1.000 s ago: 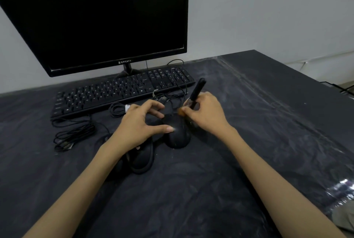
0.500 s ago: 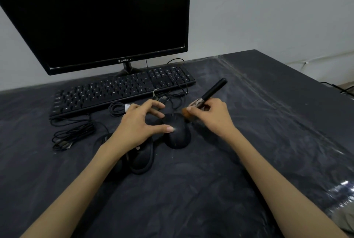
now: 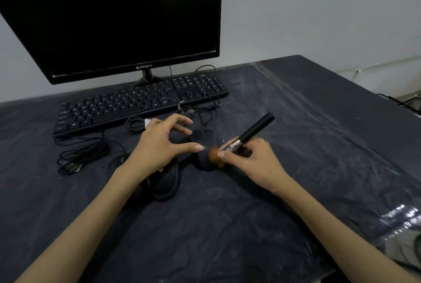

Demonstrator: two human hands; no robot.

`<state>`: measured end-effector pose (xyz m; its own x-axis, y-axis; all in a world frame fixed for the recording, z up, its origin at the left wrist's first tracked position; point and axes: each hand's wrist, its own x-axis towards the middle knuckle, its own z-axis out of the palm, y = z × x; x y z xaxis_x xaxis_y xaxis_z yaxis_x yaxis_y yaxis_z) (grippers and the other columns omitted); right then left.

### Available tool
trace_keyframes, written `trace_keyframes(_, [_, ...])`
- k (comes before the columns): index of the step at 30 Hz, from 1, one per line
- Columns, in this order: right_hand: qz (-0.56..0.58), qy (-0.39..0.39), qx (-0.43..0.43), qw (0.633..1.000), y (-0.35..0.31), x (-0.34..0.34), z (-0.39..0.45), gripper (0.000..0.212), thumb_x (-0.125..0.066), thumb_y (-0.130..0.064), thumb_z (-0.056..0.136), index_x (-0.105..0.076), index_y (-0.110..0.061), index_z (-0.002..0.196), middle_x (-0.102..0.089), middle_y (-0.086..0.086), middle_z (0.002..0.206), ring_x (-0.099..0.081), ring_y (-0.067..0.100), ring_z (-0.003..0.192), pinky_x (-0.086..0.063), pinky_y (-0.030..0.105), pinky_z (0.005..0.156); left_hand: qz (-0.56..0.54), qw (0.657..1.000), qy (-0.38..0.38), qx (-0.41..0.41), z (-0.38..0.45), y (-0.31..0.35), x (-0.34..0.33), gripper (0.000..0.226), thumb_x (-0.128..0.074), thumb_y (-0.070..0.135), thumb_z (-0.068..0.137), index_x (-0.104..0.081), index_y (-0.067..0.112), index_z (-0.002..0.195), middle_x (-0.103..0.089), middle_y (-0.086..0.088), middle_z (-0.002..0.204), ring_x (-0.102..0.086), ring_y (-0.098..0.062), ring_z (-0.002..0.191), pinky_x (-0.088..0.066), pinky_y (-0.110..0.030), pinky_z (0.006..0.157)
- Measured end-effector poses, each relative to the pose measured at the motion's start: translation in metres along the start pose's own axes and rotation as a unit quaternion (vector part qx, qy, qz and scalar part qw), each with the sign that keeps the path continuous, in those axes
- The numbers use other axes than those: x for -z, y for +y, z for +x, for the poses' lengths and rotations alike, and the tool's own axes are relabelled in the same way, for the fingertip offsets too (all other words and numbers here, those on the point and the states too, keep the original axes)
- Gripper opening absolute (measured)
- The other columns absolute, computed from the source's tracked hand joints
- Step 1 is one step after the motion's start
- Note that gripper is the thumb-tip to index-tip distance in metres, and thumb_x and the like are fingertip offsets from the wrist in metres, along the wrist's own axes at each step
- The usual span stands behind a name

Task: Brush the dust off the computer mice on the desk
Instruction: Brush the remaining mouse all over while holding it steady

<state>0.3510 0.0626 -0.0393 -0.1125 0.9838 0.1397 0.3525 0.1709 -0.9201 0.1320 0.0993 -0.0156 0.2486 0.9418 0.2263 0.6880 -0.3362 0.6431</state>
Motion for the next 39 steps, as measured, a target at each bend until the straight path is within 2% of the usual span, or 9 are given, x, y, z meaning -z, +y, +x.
trace_keyframes(3, [0.001,0.035,-0.002,0.999,-0.001,-0.003,0.008,0.008,-0.075,-0.019,0.080,-0.076,-0.013,0.085,-0.075,-0.003,0.084,-0.069,0.008,0.081,-0.052,0.018,0.074,0.004,1.000,0.007,-0.012,-0.001,0.001,0.000,0.061,-0.067,0.064,0.052,-0.059,0.034,0.104,-0.067,0.022,0.093,-0.043,-0.007,0.104,-0.029,-0.008,0.082])
trace_keyframes(7, [-0.016,0.078,-0.008,0.997,-0.005,-0.011,0.025,0.013,-0.075,-0.023,0.079,-0.076,-0.012,0.086,-0.075,0.001,0.084,-0.070,0.016,0.081,-0.057,0.031,0.076,-0.001,1.000,0.013,-0.020,-0.001,0.002,0.000,0.052,-0.075,0.053,0.055,-0.063,0.027,0.099,-0.069,0.018,0.089,-0.047,0.012,0.098,-0.027,-0.001,0.083])
trace_keyframes(13, [-0.049,0.130,-0.015,0.990,-0.005,-0.017,0.044,0.020,-0.075,-0.028,0.078,-0.075,-0.011,0.089,-0.075,0.003,0.086,-0.069,0.016,0.083,-0.056,0.041,0.079,-0.008,1.000,0.010,-0.019,-0.001,0.003,0.000,0.052,-0.078,0.050,0.054,-0.065,0.024,0.098,-0.070,0.016,0.090,-0.057,0.010,0.098,-0.033,-0.006,0.090])
trace_keyframes(16, [-0.041,0.109,-0.020,0.993,-0.003,-0.013,0.041,0.019,-0.075,-0.028,0.079,-0.075,-0.012,0.089,-0.075,0.001,0.087,-0.069,0.015,0.083,-0.056,0.038,0.079,-0.004,1.000,0.012,-0.017,-0.001,0.003,0.001,0.053,-0.077,0.053,0.054,-0.064,0.027,0.098,-0.070,0.017,0.090,-0.058,-0.001,0.102,-0.038,-0.021,0.095])
trace_keyframes(20, [-0.014,0.041,0.005,0.999,-0.003,-0.004,0.024,0.011,-0.074,-0.021,0.081,-0.075,-0.013,0.088,-0.071,-0.008,0.081,-0.064,0.000,0.073,-0.048,0.013,0.067,-0.012,1.000,0.017,-0.007,-0.002,0.002,-0.001,0.053,-0.076,0.055,0.053,-0.064,0.028,0.096,-0.070,0.017,0.090,-0.055,-0.005,0.106,-0.032,-0.011,0.088])
trace_keyframes(25, [-0.036,-0.069,-0.005,0.997,-0.004,0.014,0.008,0.007,-0.076,-0.020,0.079,-0.077,-0.017,0.085,-0.073,-0.007,0.082,-0.067,0.001,0.077,-0.050,0.016,0.072,-0.015,1.000,0.017,-0.002,-0.002,0.005,-0.001,0.051,-0.075,0.054,0.052,-0.065,0.027,0.094,-0.070,0.016,0.090,-0.052,0.002,0.102,-0.029,-0.002,0.083])
trace_keyframes(31, [0.021,0.076,-0.013,0.997,-0.005,0.017,0.031,0.014,-0.077,-0.020,0.078,-0.076,-0.015,0.091,-0.076,0.002,0.088,-0.071,0.018,0.087,-0.057,0.035,0.085,-0.009,1.000,0.015,-0.003,-0.002,0.005,0.001,0.047,-0.077,0.053,0.053,-0.065,0.028,0.092,-0.069,0.018,0.087,-0.054,-0.004,0.104,-0.035,-0.016,0.090])
trace_keyframes(36, [0.009,0.081,0.004,0.997,-0.013,-0.002,0.031,0.011,-0.077,-0.020,0.078,-0.072,-0.018,0.087,-0.070,-0.007,0.080,-0.063,0.000,0.072,-0.049,0.014,0.071,-0.007,1.000,0.019,-0.003,-0.002,0.006,0.001,0.050,-0.075,0.056,0.052,-0.065,0.027,0.092,-0.070,0.018,0.085,-0.056,-0.004,0.102,-0.037,-0.023,0.093])
trace_keyframes(39, [-0.016,0.063,0.034,0.997,-0.015,-0.010,0.017,0.008,-0.077,-0.016,0.078,-0.072,-0.015,0.085,-0.068,-0.009,0.077,-0.061,-0.004,0.070,-0.045,0.008,0.066,-0.013,1.000,0.015,-0.001,-0.003,0.008,0.001,0.049,-0.077,0.051,0.054,-0.066,0.024,0.093,-0.070,0.017,0.087,-0.054,0.007,0.098,-0.031,-0.004,0.084])
